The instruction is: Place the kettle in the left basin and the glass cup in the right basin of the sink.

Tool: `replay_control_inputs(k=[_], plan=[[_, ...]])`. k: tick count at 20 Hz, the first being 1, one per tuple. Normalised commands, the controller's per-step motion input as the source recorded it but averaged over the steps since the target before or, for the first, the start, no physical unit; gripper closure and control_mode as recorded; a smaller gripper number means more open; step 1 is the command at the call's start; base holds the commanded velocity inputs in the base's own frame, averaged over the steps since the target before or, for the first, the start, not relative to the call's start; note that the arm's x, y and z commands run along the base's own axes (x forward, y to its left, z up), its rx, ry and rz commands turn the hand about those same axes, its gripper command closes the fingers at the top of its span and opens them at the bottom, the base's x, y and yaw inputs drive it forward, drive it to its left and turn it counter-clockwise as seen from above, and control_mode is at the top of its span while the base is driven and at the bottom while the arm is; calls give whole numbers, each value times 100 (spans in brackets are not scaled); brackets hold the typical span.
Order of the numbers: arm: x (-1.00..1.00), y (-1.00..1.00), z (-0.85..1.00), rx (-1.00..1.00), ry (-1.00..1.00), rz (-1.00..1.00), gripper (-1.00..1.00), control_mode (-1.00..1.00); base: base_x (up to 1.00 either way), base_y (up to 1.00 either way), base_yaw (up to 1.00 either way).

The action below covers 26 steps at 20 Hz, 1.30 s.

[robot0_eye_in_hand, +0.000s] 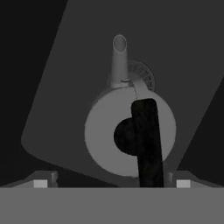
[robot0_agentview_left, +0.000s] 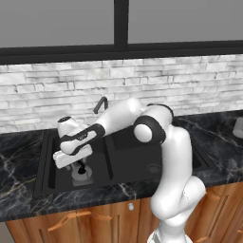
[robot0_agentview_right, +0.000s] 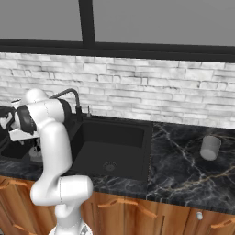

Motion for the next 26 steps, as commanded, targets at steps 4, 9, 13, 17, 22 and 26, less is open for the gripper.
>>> replay_control_inputs(k=[4,9,13,17,22,26], plan=[[-12,-18,35,-1,-5,-13,-100,-100,0,0,0],[-11,-23,35,0,-5,-13,-100,-100,0,0,0],[-13,-28,31,0,-5,-14,-100,-100,0,0,0],[-17,-29,28,0,-4,-13,-100,-100,0,0,0],[-17,-23,24,0,-1,-9,-100,-100,0,0,0],[-23,-24,26,0,-4,-1,-100,-100,0,0,0]])
